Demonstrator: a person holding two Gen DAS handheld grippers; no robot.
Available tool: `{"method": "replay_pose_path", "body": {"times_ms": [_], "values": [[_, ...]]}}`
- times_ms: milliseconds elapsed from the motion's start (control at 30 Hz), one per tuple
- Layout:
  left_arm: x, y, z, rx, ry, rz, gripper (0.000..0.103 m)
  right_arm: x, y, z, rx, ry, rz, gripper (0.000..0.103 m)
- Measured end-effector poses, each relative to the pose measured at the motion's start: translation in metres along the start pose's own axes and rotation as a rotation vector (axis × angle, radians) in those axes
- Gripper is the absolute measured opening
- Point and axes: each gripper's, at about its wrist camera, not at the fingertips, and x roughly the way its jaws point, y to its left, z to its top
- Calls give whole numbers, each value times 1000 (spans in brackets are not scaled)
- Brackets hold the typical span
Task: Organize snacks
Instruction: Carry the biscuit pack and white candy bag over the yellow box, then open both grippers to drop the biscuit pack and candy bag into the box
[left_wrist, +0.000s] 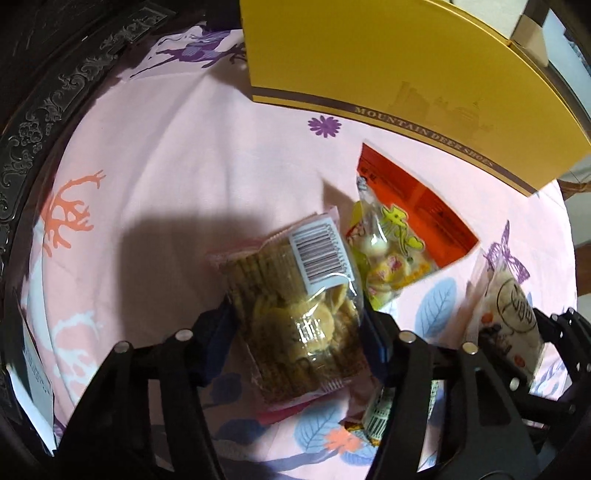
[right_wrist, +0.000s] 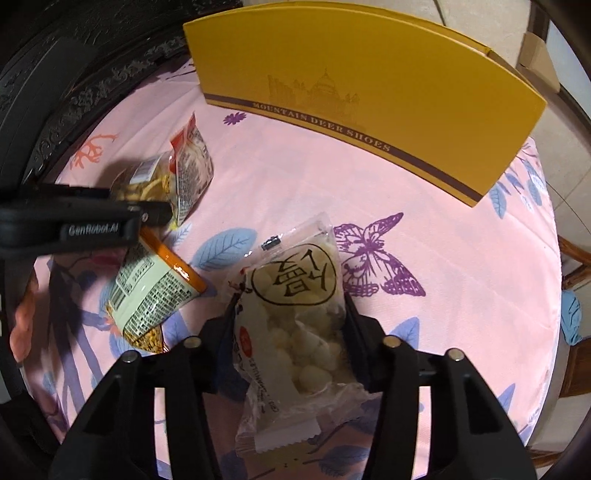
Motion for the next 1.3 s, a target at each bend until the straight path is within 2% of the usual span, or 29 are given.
{"method": "replay_pose_path", "body": {"times_ms": [267, 467, 600, 733, 967, 1100, 1300], "values": [[-24, 15, -43, 56, 16, -39, 58, -30, -2, -7, 54, -40, 20, 45], [-65, 16, -44, 78, -68, -76, 58, -50, -2, -6, 78, -77, 25, 45], [-86, 8, -21, 88, -132, -99, 58, -64, -1, 6, 76, -123, 14, 45], [-103, -8, 12, 94, -194, -116, 58, -80, -6, 33, 80, -192, 3, 45], [-142, -36, 99, 128, -336, -133, 58, -128, -33, 107, 121, -359, -36, 45], [-163, -43, 133, 158, -399, -122, 58, -151, -43, 143, 132, -411, -51, 45], [-165, -51, 159, 166, -410, -116, 58, -156, -54, 172, 117, -433, -72, 45]]}}
